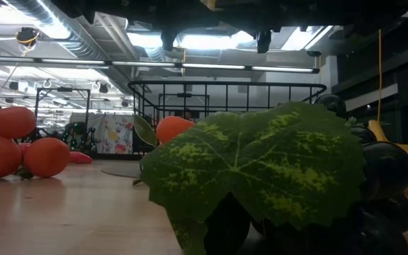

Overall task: Build produce basket
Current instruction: Put the yellow pear into the wire basket

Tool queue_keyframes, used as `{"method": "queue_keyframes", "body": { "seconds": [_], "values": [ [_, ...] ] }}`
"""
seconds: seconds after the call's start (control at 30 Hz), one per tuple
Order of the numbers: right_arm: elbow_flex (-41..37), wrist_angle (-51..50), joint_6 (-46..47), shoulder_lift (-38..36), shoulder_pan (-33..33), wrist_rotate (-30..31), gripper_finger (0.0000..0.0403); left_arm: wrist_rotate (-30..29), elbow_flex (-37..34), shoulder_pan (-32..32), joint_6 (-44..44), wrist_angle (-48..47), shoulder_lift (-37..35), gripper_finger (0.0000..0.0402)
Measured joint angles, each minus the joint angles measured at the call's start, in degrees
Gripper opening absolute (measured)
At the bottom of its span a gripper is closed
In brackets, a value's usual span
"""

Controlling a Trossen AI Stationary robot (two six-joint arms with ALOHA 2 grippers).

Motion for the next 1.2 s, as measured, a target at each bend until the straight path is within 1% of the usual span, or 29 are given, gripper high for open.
{"method": "queue_keyframes", "body": {
  "seconds": [0.1, 0.2, 0.33, 0.47, 0.57, 0.8, 0.97, 1.07, 1.2],
  "values": [
    [0.0, 0.0, 0.1, 0.0, 0.0, 0.0, 0.0129, 0.0, 0.0, 0.0, 0.0, 0.1, 0.0, 0.0000],
    [0.0, -0.9, 0.0, 0.0, 0.0, 0.4, 0.0137, 0.0, 0.0, 0.0, 0.0, 0.0, 0.0, 0.0000],
    [0.1, -3.5, 0.1, 0.0, 0.0, 2.9, 0.0139, -0.1, -0.1, 0.0, 0.1, -0.5, 0.0, 0.0000],
    [0.1, -5.5, 0.2, -0.1, 0.0, 3.3, 0.0139, 0.0, -0.2, 0.0, 0.1, -0.7, 0.0, 0.0000],
    [-0.2, -10.0, 0.4, 0.4, 0.0, 3.0, 0.0139, 0.1, 0.3, 0.0, 0.1, 1.9, -0.4, 0.0000],
    [-0.2, -20.7, 7.7, 0.2, 0.0, 3.1, 0.0139, 0.3, 0.1, 0.0, 0.1, 1.1, -0.1, 0.0000],
    [-0.1, -21.6, 9.3, 0.1, 0.0, 3.0, 0.0139, 0.4, 0.1, 0.0, 0.1, 0.8, -0.1, 0.0000],
    [-0.1, -21.8, 9.3, 0.1, 0.0, 1.4, 0.0139, 0.4, 0.1, 0.0, 0.1, 0.7, -0.1, 0.0000],
    [-0.1, -25.7, 11.1, 0.1, 0.0, 1.1, 0.0139, 0.4, 0.1, 0.0, 0.1, 0.6, -0.1, 0.0000]
  ]
}}
